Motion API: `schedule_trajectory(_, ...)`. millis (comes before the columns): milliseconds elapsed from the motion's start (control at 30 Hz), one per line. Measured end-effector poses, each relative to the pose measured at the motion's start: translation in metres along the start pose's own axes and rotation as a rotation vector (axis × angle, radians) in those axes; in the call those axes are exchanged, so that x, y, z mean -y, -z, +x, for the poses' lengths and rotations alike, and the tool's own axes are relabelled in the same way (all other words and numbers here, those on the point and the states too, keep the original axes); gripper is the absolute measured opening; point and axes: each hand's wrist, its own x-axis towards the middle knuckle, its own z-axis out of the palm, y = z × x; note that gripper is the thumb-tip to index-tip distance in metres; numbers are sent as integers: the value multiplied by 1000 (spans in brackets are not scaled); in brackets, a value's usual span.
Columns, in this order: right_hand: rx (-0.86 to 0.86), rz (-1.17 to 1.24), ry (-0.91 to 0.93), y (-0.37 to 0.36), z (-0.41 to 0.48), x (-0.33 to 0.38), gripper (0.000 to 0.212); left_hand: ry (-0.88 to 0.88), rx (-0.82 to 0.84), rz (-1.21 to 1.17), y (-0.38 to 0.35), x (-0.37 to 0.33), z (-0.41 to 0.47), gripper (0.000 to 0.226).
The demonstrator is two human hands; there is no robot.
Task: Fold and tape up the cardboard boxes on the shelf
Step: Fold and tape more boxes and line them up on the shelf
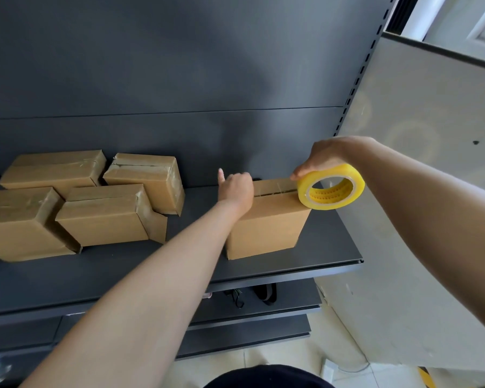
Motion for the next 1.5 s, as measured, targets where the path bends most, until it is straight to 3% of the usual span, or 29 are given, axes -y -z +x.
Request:
schedule_trajectory(100, -9, 17, 9, -3, 4, -6, 61, 19, -43, 48, -14, -11, -1, 24)
schedule_trajectory(233, -4, 28, 24, -3, 8, -7, 67, -2, -77, 126, -21, -8, -3, 46)
schedule_trajectory(567, 103, -24, 73, 11, 13, -22, 97, -43, -34, 198, -23, -5, 3, 49)
schedule_trajectory(767, 94, -142, -26, 16, 18, -20, 83, -30, -33, 198, -24, -4, 6, 48)
schedule_trajectory(1133, 188, -120, -61, -7, 33, -41, 79, -31, -44, 195, -27, -3, 8, 48)
schedule_trajectory(1500, 201, -118, -16, -23, 45, -47, 96, 4, -54, 202, -27, -3, 9, 46)
